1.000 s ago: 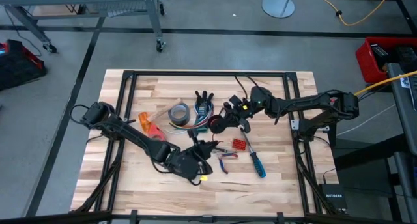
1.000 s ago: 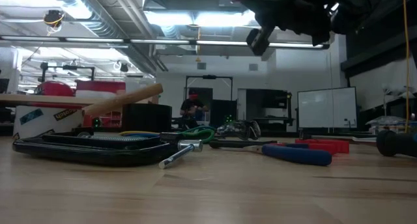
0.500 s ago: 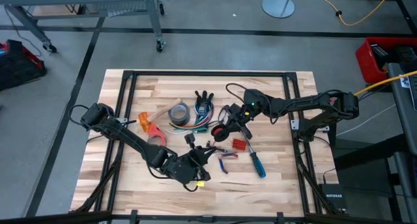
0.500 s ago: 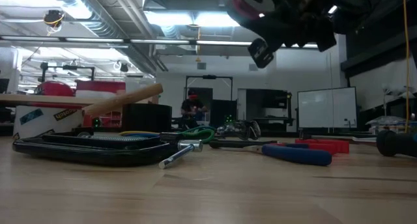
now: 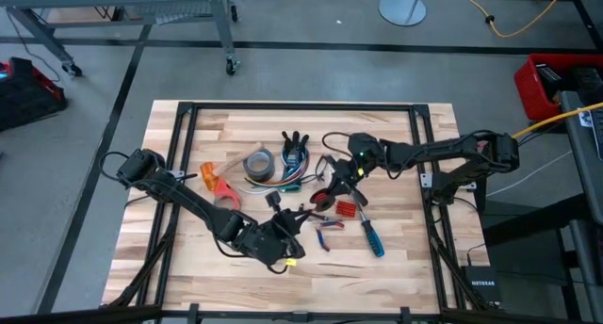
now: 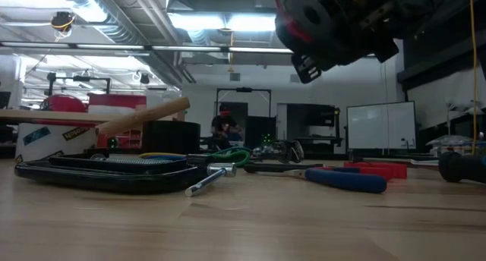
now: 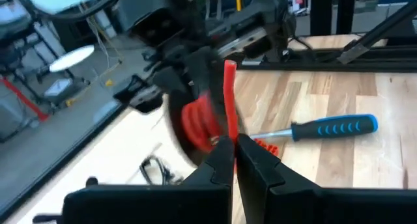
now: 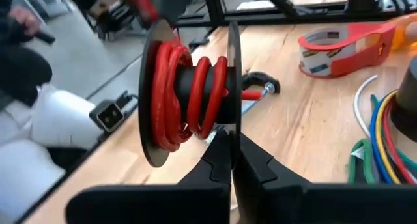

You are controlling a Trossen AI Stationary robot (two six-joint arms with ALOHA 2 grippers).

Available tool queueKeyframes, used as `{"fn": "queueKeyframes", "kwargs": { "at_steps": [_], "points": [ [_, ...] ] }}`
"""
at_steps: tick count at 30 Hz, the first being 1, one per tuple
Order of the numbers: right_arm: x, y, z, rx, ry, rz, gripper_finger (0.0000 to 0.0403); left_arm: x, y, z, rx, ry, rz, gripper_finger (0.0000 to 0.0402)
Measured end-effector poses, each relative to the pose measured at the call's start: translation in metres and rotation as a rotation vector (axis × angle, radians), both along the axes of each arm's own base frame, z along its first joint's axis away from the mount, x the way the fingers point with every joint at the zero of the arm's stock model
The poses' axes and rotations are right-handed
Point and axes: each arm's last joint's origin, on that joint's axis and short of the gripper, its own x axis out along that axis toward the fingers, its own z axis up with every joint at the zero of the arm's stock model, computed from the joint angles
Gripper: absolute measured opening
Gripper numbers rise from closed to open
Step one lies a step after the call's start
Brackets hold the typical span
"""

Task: Coil cords
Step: Coil the red wire onto a black spool

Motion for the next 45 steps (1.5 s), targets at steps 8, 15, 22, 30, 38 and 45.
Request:
{"fn": "queueKeyframes", "kwargs": {
  "at_steps": [8,15,22,30,38,45],
  "points": [
    [0.002,0.025,-0.007,-0.158,0.018,-0.007,0.0001,0.009,0.018,-0.004,-0.105,0.023,-0.023,0.0000],
    [0.000,0.033,-0.015,-0.225,0.129,-0.126,0.0001,0.020,0.039,-0.007,-0.196,0.077,-0.114,0.0000],
    [-0.001,0.045,-0.018,-0.262,0.188,-0.195,0.0001,0.028,0.059,-0.010,-0.279,0.126,-0.174,0.0000],
    [-0.002,0.058,-0.019,-0.225,0.232,-0.242,0.0001,0.031,0.072,-0.013,-0.358,0.135,-0.155,0.0001],
    [-0.001,0.058,-0.018,-0.184,0.229,-0.250,0.0001,0.032,0.073,-0.011,-0.302,0.146,-0.176,0.0032],
    [-0.001,0.059,-0.017,-0.177,0.227,-0.237,0.0001,0.032,0.074,-0.012,-0.282,0.153,-0.167,0.0058]
  ]
}}
